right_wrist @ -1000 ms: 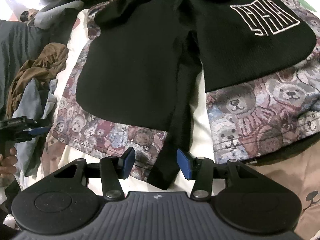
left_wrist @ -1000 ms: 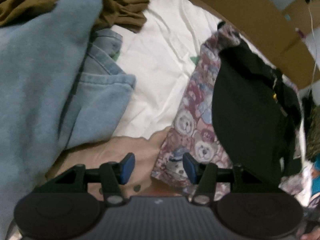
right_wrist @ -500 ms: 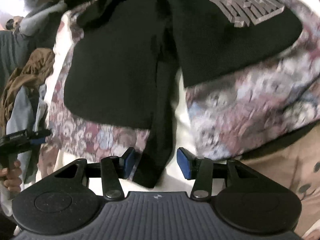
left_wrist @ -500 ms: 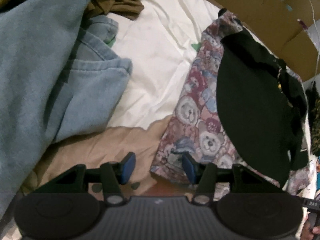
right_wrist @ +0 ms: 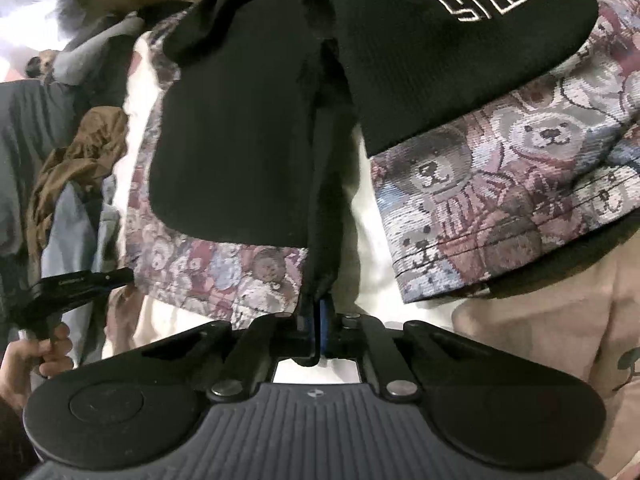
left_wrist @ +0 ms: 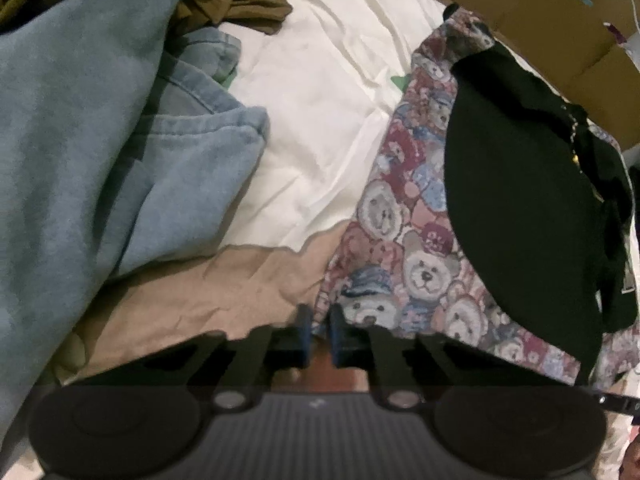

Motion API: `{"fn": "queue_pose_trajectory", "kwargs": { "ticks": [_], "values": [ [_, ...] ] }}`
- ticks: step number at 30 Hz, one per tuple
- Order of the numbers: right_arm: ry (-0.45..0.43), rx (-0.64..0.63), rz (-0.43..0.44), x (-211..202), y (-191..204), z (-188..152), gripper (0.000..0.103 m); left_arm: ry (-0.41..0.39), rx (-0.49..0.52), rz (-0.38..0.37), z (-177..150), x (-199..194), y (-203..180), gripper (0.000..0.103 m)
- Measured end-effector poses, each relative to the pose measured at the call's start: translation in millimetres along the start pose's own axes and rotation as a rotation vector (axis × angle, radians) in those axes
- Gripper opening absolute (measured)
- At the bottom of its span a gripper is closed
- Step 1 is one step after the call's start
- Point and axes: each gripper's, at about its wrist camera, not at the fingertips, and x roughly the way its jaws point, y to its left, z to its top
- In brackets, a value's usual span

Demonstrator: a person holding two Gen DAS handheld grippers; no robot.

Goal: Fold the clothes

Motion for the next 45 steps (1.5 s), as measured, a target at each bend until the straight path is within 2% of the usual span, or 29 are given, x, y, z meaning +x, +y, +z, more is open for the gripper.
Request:
{"fn": "queue_pose_trajectory", "kwargs": {
  "ticks": [9, 12, 15, 18, 19, 20, 22, 23, 26, 31, 33, 34, 36, 37, 41, 42, 43, 44, 45],
  "values": [
    [0.026, -0.034, 0.065, -8.9, 10.9, 0.0, 0.000, -0.067, -0.038, -0.075, 0.1, -45.1, 2.5, 0.004],
    [0.052, -0.052, 0.071, -5.6, 12.3, -0.2, 0.000, -0.057, -0.042, -0.066, -2.0, -41.0, 4.5, 0.004],
    [0.056, -0.043, 0.031, -1.9, 6.3, -0.3, 0.000, -0.037, -0.053, -0.044, -3.7, -28.8, 10.0, 0.005],
    [0.043, 0.005, -0.002, -2.2, -3.2, 2.9, 0.004, -0.022, -0.072, -0.008, -4.2, -18.9, 15.6, 0.013],
    [0.041, 0.020, -0.002, -2.4, -6.7, 4.1, 0.009, -0.015, -0.086, -0.002, -3.8, -14.9, 17.7, 0.024],
    [0.043, 0.037, 0.013, -1.3, -8.8, 5.6, 0.027, -0.008, -0.100, 0.004, -3.4, -10.8, 19.9, 0.036],
    [0.035, 0.058, 0.041, 0.0, -9.0, 5.9, 0.054, -0.005, -0.138, 0.004, -2.4, -3.5, 25.1, 0.043],
    [0.023, 0.054, 0.048, 0.7, -6.2, 4.9, 0.055, -0.004, -0.151, -0.001, -1.6, -1.0, 27.2, 0.043],
    [0.031, 0.012, 0.032, 6.8, 3.5, 2.7, 0.054, -0.009, -0.156, -0.016, 1.4, 3.5, 29.3, 0.043],
    [0.043, 0.050, 0.027, 12.0, -2.2, 3.0, 0.053, -0.007, -0.141, -0.091, 3.5, 16.1, 26.2, 0.044],
    [0.045, 0.072, 0.034, 13.3, -5.8, 3.8, 0.052, -0.004, -0.147, -0.107, 2.2, 23.4, 23.0, 0.050],
    [0.046, 0.081, 0.038, 14.1, -7.3, 4.3, 0.048, -0.007, -0.138, -0.109, 1.7, 25.8, 20.5, 0.054],
    [0.046, 0.088, 0.039, 16.4, -8.9, 5.5, 0.037, -0.014, -0.121, -0.109, 1.4, 26.9, 17.4, 0.054],
    [0.048, 0.091, 0.042, 17.3, -10.2, 5.8, 0.023, -0.015, -0.122, -0.109, 1.0, 26.4, 17.3, 0.052],
    [0.052, 0.098, 0.066, 16.7, -16.5, 4.8, 0.005, -0.012, -0.151, -0.132, -3.8, 19.4, 23.4, 0.029],
    [0.053, 0.097, 0.068, 16.1, -17.4, 4.3, 0.005, -0.009, -0.161, -0.147, -5.6, 16.8, 25.6, 0.024],
    [0.053, 0.096, 0.070, 15.6, -18.2, 3.8, 0.005, -0.004, -0.170, -0.165, -7.5, 14.6, 26.9, 0.011],
    [0.054, 0.096, 0.073, 15.0, -18.2, 2.8, 0.004, 0.003, -0.177, -0.181, -9.6, 13.3, 27.0, 0.007],
    [0.054, 0.094, 0.074, 14.8, -17.7, 2.1, 0.004, 0.009, -0.184, -0.196, -11.8, 12.1, 27.1, 0.007]
  ]
}}
